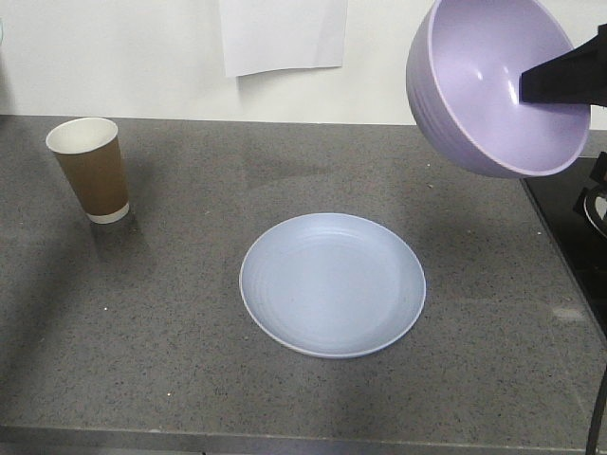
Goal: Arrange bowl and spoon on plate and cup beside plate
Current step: 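Approach and stop the base in front of the pale blue plate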
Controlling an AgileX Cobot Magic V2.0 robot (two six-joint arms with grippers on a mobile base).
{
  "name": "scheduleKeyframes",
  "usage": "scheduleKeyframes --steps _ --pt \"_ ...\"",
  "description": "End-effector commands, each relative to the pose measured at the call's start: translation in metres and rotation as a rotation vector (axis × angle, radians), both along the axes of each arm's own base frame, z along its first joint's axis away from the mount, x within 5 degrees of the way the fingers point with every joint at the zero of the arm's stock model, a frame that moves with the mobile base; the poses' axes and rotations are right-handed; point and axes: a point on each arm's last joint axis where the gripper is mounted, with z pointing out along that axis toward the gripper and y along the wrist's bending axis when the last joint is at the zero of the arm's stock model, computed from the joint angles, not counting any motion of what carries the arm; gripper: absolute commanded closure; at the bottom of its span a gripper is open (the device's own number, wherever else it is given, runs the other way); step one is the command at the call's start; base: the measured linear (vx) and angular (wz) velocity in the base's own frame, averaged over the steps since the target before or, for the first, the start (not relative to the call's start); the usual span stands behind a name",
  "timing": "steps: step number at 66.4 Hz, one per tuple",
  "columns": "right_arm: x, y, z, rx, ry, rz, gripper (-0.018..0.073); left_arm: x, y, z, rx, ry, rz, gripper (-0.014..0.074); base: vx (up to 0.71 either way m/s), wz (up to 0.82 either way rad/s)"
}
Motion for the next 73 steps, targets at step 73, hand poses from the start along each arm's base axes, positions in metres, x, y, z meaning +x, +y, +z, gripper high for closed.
scheduleKeyframes --steps 73 --pt "-0.0078 0.0033 0.0188 0.039 -0.088 -0.003 0.0565 -0.0059 -0.0019 0.0181 -0.034 -0.101 0.012 0.0604 0.04 0.00"
